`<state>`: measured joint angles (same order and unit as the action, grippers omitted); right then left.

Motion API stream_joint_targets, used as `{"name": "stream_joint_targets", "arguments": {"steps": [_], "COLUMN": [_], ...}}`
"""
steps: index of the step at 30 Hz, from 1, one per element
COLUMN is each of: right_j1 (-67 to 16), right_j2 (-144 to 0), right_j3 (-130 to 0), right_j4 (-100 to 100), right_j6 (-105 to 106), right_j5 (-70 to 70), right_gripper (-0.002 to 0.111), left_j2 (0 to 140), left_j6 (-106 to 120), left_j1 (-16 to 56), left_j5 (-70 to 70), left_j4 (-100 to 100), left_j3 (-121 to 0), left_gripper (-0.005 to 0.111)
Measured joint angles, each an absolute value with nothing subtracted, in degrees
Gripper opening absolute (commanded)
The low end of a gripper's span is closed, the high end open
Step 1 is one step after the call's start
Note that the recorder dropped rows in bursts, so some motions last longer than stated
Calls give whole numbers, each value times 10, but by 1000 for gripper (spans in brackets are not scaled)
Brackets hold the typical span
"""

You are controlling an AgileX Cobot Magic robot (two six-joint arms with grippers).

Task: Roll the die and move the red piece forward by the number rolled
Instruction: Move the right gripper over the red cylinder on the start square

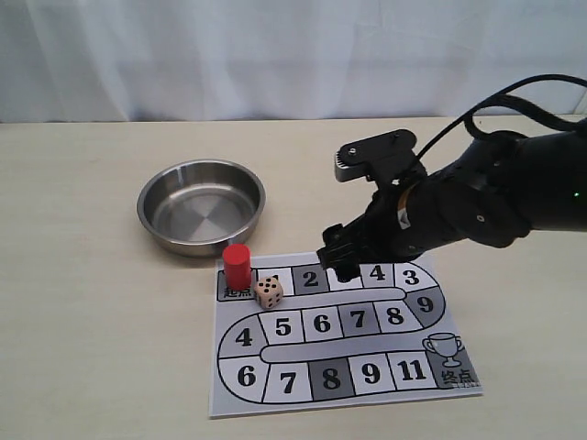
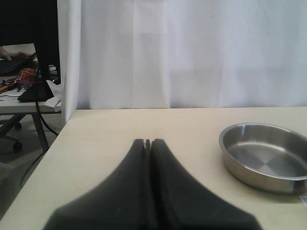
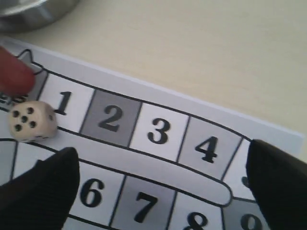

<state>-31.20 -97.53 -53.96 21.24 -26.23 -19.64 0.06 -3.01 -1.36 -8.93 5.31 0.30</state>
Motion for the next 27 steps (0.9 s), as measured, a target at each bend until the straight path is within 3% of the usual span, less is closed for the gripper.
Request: {"name": "stream_joint_targets", "arguments": {"steps": [3, 14, 27], "right_j1": [-348, -367, -367], "right_j2": [-976, -1071, -1147], "right_j3": [-556, -718, -769], "right_j4": [190, -47, -107], "right_j6": [-262, -34, 22], "right_j5": [-184, -302, -250], "right_gripper": [73, 73, 73], "left_j2": [1, 1, 1], "left_j6": [-30, -30, -30], "left_j1": [-14, -14, -14], "left_j5": [-89, -89, -89], "left_j4": [53, 53, 53], "left_j3": [3, 3, 3], "left_gripper": [0, 0, 0]}}
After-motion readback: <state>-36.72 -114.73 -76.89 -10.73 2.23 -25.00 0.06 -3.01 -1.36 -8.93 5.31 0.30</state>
